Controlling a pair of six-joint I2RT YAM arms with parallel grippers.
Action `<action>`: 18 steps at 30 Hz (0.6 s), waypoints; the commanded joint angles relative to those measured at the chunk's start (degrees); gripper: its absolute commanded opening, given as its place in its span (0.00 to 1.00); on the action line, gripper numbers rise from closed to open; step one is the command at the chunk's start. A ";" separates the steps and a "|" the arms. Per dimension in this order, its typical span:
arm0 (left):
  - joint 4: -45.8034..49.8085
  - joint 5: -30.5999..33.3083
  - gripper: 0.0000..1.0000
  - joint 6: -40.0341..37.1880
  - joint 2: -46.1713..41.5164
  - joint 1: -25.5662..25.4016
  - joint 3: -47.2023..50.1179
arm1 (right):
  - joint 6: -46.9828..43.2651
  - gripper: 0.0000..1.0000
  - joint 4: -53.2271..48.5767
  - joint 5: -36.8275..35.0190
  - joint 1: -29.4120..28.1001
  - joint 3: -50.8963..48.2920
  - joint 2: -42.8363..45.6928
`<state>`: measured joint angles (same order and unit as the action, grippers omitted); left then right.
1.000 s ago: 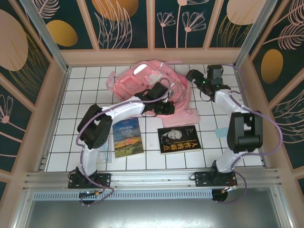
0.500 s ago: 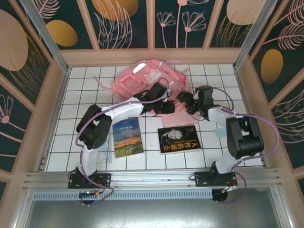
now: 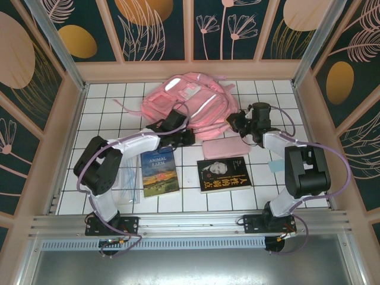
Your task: Pack the student bag
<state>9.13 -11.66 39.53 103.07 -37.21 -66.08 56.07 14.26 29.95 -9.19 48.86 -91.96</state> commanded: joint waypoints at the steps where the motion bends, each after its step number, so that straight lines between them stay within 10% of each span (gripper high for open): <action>1: 0.53 7.60 0.00 -0.44 -3.00 2.62 1.31 | 0.01 0.00 1.44 -1.93 1.70 2.55 3.28; 16: -1.23 14.12 0.00 -2.70 -3.42 15.87 4.41 | -2.42 0.00 2.13 -0.31 1.34 2.21 4.59; 18: -1.65 12.10 0.18 -1.91 -3.45 15.88 4.20 | -2.84 0.00 2.80 0.29 0.53 2.65 3.55</action>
<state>6.20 -4.01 36.97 100.42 -24.10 -60.86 55.55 12.25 31.55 -9.54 49.12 -89.14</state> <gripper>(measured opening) 0.096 0.111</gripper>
